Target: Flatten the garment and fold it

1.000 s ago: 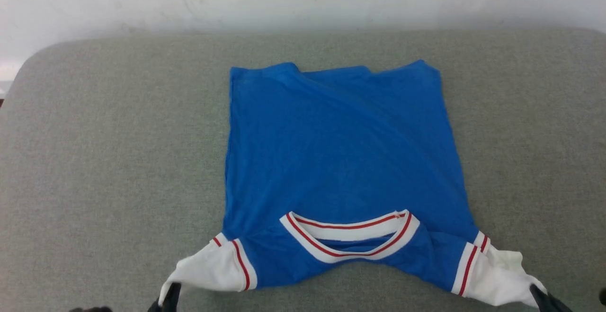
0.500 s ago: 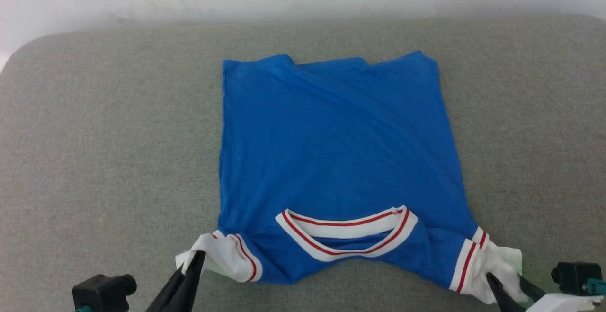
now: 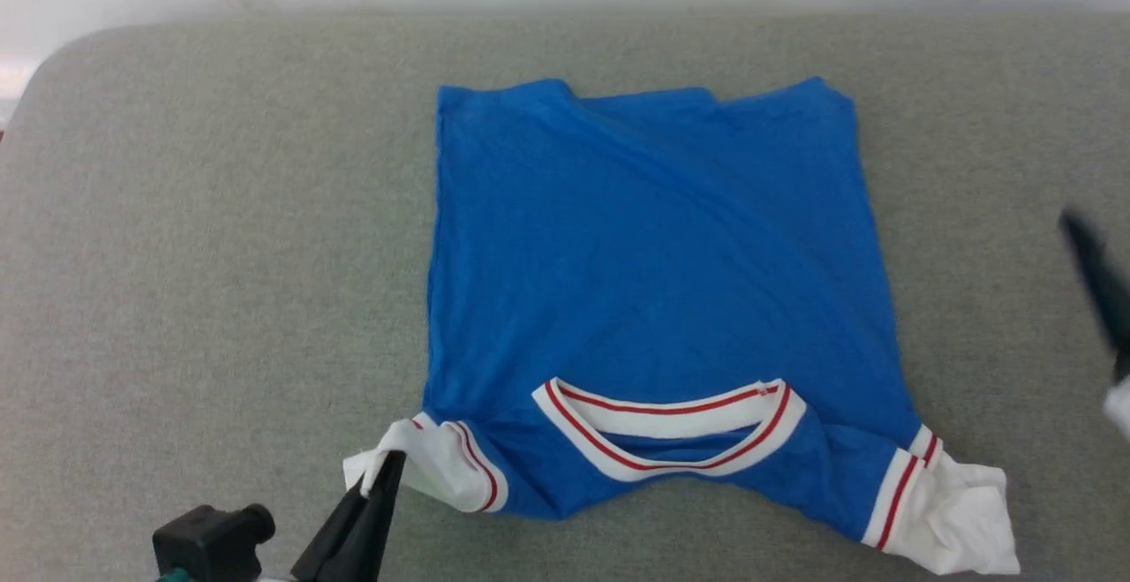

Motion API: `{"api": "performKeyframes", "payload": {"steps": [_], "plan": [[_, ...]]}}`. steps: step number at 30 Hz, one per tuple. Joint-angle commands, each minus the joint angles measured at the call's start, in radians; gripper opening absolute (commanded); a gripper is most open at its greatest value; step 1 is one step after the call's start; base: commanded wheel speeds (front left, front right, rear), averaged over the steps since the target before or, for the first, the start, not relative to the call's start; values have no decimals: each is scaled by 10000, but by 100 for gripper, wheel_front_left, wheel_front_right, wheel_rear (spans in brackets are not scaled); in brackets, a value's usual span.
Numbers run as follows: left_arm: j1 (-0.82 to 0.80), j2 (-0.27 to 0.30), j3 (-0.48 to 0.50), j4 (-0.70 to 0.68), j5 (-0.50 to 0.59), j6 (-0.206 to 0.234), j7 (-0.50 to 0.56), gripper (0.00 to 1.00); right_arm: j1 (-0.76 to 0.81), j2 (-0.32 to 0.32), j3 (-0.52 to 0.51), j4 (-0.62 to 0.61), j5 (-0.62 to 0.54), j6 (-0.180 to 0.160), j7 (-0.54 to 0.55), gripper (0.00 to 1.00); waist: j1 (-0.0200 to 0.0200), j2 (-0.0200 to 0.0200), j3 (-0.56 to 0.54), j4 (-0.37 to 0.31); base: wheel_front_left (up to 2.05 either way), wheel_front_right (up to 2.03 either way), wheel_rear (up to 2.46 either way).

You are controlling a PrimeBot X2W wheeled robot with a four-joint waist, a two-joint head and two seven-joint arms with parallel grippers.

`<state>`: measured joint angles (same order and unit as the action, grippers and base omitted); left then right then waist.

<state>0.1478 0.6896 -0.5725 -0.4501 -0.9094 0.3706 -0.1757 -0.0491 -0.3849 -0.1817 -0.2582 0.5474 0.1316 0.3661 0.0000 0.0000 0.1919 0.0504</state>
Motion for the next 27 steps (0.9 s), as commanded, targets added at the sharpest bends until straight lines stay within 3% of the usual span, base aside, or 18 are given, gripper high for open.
{"api": "performKeyframes", "payload": {"steps": [1, 5, 13, 19, 27], "plan": [[-266, -79, -31, -55, 134, 8, -57, 0, -664, 59, -76, -220, 21, -9, 255, 100, 0, 0, 407, 294, 0, 0, 0], [-660, -212, -204, -88, 410, -48, -22, 0, -3013, -98, -1, -372, -425, -9, 1602, 100, 0, 0, 1029, 671, 0, 0, 0], [-1649, -653, -714, -183, 1015, -220, 168, 0, -6812, 201, 92, 2447, -2246, -9, 3224, 100, 0, 0, 2423, 1515, 0, 0, 0], [-2216, -1075, -1062, -64, 1284, -334, 272, 0, -7785, 366, -125, 4486, -3285, -9, 3812, 100, 0, 0, 3180, 2094, 0, 0, 0], [-2632, -1427, -1283, 113, 1445, -458, 249, 0, -7942, 341, -312, 5682, -3643, -9, 3890, 100, 0, 0, 3839, 2553, 0, 0, 0]]}}
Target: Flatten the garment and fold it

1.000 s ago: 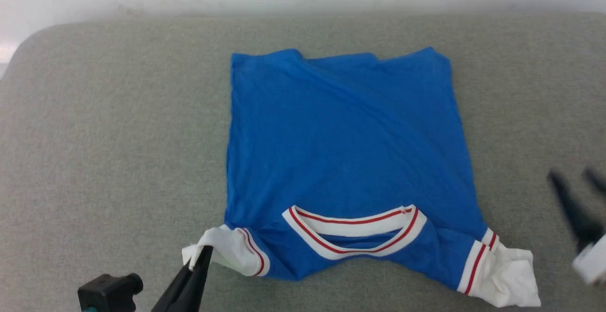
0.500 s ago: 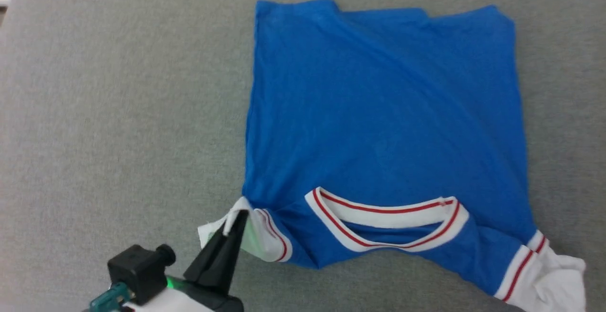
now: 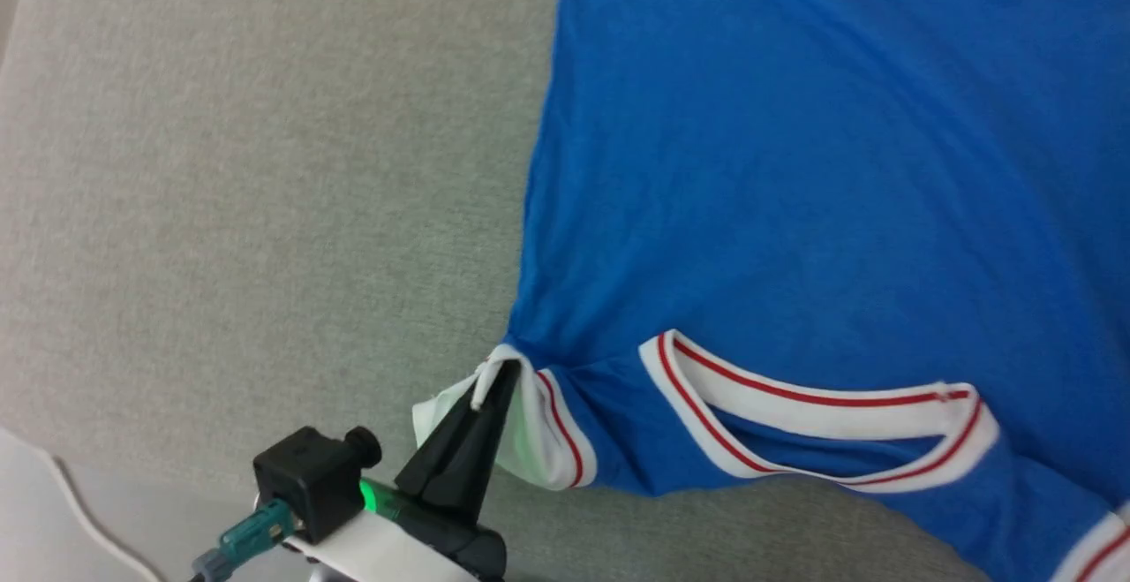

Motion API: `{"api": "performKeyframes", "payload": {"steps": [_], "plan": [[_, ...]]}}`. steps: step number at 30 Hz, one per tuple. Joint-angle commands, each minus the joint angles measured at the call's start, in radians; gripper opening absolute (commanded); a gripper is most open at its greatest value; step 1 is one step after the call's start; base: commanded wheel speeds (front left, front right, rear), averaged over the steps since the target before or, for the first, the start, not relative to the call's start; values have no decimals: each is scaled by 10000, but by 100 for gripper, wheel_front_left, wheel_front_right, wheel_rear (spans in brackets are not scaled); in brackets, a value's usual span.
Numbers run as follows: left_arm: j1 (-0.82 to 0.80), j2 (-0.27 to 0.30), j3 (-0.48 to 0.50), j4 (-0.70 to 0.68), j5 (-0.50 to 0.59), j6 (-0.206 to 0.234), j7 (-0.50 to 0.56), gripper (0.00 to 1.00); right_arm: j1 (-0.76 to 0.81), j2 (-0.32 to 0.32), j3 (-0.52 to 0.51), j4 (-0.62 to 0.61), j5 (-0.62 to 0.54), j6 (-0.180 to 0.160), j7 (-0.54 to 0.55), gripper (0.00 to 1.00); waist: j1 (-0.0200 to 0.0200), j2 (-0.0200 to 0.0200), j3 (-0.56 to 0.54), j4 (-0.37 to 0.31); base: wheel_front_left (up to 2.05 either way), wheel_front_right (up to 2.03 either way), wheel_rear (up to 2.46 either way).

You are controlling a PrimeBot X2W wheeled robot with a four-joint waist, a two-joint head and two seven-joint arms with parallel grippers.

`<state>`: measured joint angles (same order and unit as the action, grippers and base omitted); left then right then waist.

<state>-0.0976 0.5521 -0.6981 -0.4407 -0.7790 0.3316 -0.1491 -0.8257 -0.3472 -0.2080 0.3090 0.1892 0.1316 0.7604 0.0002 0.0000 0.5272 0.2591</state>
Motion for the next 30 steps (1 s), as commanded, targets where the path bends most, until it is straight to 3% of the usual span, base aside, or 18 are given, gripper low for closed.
{"api": "performKeyframes", "payload": {"steps": [1, 4, 5, 6, 7, 8, 16, 23, 30], "plan": [[-229, -89, -49, 37, 157, -89, -21, 0, -209, -49, -138, 109, -121, -9, -85, 100, -2, 0, 549, 514, 0, 0, 0], [-346, -186, -98, 89, 188, -126, -34, 0, -321, -46, -316, 364, -226, -9, -143, 100, -2, 0, 700, 601, 0, 0, 0], [-370, -213, -109, 107, 198, -126, -39, 0, -354, -15, -341, 446, -227, -9, -132, 93, -2, 0, 730, 603, 0, 0, 0], [-387, -234, -118, 125, 203, -123, -44, 0, -381, 14, -334, 501, -211, -9, -137, 42, -2, 0, 748, 594, 0, 0, 0], [-397, -248, -118, 141, 208, -114, -51, 0, -404, 46, -316, 539, -193, -9, -148, 12, -2, 0, 751, 564, 0, 0, 0], [-402, -248, -112, 155, 217, -103, -61, 0, -410, 81, -267, 565, -157, -9, -167, 0, -2, 0, 729, 515, 0, 0, 0], [-511, -12, -53, 211, 402, 23, 67, 0, 55, 189, -84, 145, 651, -9, -985, 0, -2, 0, -291, -109, 0, 0, 0], [-188, 363, 47, 190, 277, 238, 320, 0, 1791, 63, -372, -1477, 1713, -9, -1466, 0, -2, 0, -1625, -1054, 0, 0, 0], [260, 681, 72, 258, 174, 445, 461, 0, 4953, 738, -2131, -3735, 2376, -9, -1360, 0, -2, 0, -2558, -2185, 0, 0, 0]]}}
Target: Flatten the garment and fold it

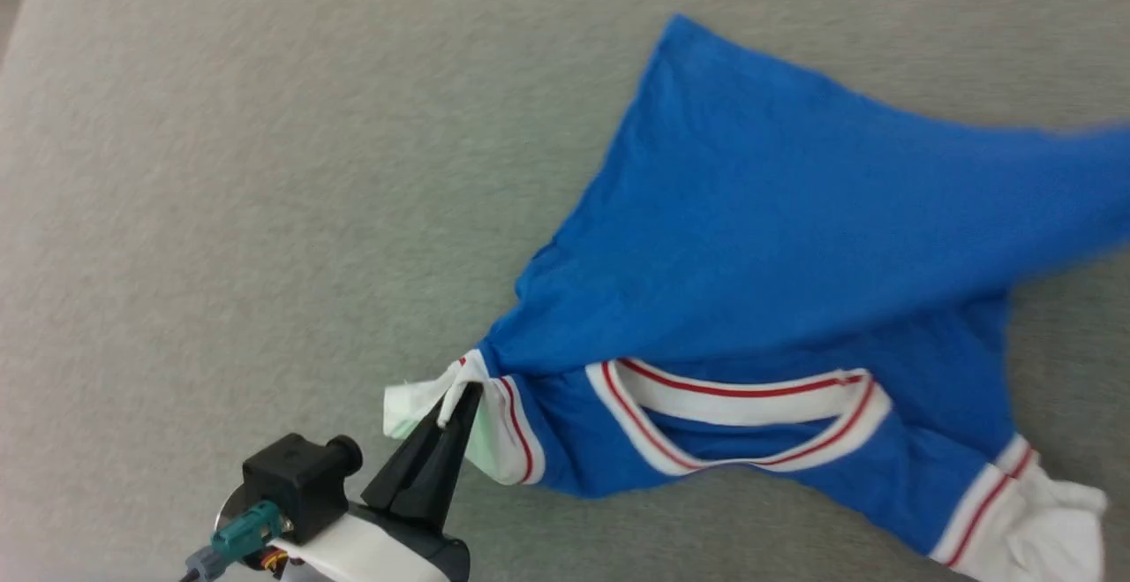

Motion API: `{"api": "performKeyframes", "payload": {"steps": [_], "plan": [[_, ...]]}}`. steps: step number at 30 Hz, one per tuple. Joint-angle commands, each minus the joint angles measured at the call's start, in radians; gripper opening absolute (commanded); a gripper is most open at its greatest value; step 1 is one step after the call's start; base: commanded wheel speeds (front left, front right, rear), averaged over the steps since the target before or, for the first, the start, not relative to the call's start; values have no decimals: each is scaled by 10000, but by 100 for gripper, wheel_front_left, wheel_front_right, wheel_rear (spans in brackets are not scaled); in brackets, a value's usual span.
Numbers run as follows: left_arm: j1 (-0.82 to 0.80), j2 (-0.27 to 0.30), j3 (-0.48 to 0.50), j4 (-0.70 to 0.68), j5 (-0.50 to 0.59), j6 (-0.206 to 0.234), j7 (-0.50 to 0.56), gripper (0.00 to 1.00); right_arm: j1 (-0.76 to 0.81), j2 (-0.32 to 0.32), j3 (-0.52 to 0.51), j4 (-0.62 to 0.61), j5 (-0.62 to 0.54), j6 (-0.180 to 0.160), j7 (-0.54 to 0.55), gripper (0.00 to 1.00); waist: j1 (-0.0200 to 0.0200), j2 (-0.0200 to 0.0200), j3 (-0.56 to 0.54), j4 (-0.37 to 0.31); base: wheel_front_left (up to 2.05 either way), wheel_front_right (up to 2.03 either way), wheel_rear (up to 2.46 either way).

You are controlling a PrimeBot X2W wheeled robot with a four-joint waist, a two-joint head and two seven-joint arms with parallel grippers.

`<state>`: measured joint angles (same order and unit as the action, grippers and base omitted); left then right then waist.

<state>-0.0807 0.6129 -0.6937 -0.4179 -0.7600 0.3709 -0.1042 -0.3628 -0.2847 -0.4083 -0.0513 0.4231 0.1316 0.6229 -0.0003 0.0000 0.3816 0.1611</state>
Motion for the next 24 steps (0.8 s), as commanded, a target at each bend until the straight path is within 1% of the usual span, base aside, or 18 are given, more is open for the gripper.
{"api": "performKeyframes", "payload": {"steps": [1, 4, 8, 9, 12, 14, 16, 18, 22, 23, 24], "plan": [[141, 110, 14, 57, -14, 70, 30, 0, 856, 298, -408, -410, 69, -9, 60, 0, 3, 0, -1196, -1362, 0, 0, 0], [264, 133, -44, 68, -47, 119, 85, 0, 2405, 884, -1234, -1083, 247, -9, 191, 0, 3, 0, -1370, -1790, 0, 0, 0], [382, 227, -78, 47, -43, 226, 188, 0, 4409, 1825, -1950, -1857, 475, -9, 639, 0, 3, 0, -1414, -2163, 0, 0, 0], [382, 227, -78, 47, -43, 226, 188, 0, 4409, 1825, -1950, -1857, 475, -9, 639, 0, 3, 0, -1414, -2163, 0, 0, 0], [502, 312, -36, 5, -94, 326, 236, 0, 5654, 2196, -2304, -2157, 277, -9, 912, 0, 3, 0, -1354, -2276, 0, 0, 0], [616, 389, 19, -13, -138, 419, 256, 0, 6172, 2295, -2275, -2128, 134, -9, 910, 0, 3, 0, -1313, -2329, 0, 0, 0], [701, 476, 69, -17, -165, 488, 275, 0, 6423, 2329, -2048, -1922, -128, -9, 642, 0, 3, 0, -1287, -2349, 0, 0, 0], [746, 519, 127, -15, -219, 505, 265, 0, 6335, 2337, -1715, -1391, 25, -9, 264, 0, 3, 0, -1314, -2378, 0, 0, 0], [795, 531, 188, 63, -396, 448, 283, 0, 5739, 2341, -757, -202, -55, -9, -745, 0, 3, 0, -1524, -2447, 0, 0, 0], [800, 532, 188, 79, -433, 417, 291, 0, 5580, 2341, -589, -12, -182, -9, -990, 11, 3, 0, -1587, -2460, 0, 0, 0], [801, 529, 189, 95, -470, 385, 295, 0, 5396, 2341, -479, 132, -257, -9, -1227, 100, 3, 0, -1653, -2465, 0, 0, 0]]}}
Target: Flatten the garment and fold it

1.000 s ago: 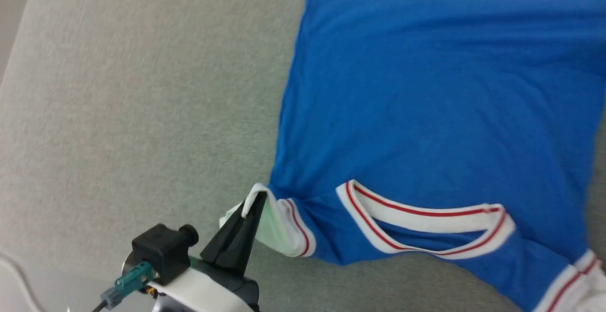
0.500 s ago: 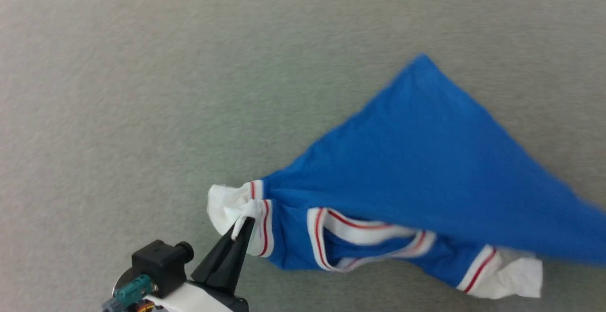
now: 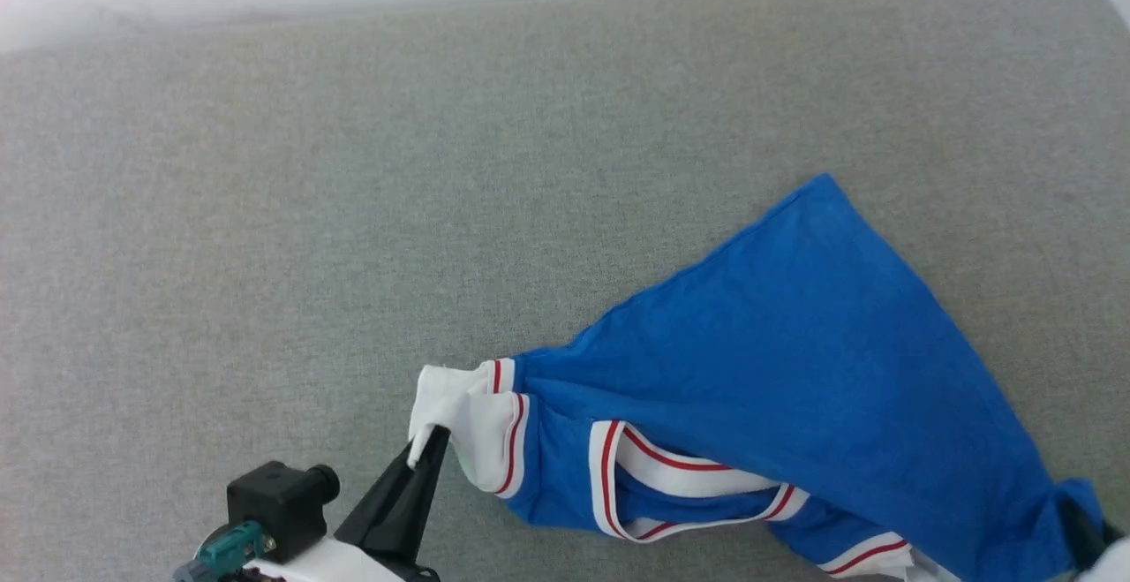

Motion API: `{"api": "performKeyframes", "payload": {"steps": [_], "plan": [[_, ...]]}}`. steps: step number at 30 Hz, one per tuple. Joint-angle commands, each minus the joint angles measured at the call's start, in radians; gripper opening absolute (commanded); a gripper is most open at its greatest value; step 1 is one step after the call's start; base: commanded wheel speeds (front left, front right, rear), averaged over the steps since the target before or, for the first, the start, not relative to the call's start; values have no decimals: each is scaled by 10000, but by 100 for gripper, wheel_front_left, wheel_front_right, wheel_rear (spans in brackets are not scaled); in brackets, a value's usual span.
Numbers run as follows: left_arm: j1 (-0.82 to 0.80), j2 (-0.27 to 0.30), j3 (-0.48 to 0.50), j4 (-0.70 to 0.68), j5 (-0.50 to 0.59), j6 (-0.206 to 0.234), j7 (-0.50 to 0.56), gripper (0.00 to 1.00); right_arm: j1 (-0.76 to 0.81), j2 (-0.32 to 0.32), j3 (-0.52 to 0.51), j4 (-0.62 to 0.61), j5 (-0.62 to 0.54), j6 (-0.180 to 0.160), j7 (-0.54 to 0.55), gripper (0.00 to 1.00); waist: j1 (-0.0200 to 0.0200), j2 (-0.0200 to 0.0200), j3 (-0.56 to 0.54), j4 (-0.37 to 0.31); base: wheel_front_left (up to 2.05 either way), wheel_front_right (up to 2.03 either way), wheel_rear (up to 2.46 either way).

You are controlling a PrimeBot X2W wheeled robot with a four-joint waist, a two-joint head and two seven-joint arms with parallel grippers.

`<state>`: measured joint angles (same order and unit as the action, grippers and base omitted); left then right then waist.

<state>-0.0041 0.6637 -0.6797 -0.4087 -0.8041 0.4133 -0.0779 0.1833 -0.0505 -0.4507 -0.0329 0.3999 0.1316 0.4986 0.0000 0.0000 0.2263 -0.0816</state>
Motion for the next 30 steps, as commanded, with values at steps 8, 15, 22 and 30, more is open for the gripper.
{"api": "performKeyframes", "payload": {"steps": [8, 15, 22, 30], "plan": [[-143, -94, -51, 46, -69, -301, -5, 0, -924, -480, 552, -2233, -85, -9, 507, 100, 0, 0, -229, 247, 0, 0, 0], [-744, -350, -319, 7, 305, -497, 34, 0, -2992, -1909, 1408, -3596, -153, -9, 1570, 100, 0, 0, 445, 869, 0, 0, 0], [-1534, -763, -706, 118, 677, -745, 244, 0, -5216, -2564, 2550, -1315, -165, -9, 2297, 100, 0, 0, 1304, 1540, 0, 0, 0], [-2050, -1243, -932, 381, 832, -908, 226, 0, -6278, -3441, 3389, 544, -382, -9, 2558, 100, 0, 0, 2000, 2061, 0, 0, 0]]}}
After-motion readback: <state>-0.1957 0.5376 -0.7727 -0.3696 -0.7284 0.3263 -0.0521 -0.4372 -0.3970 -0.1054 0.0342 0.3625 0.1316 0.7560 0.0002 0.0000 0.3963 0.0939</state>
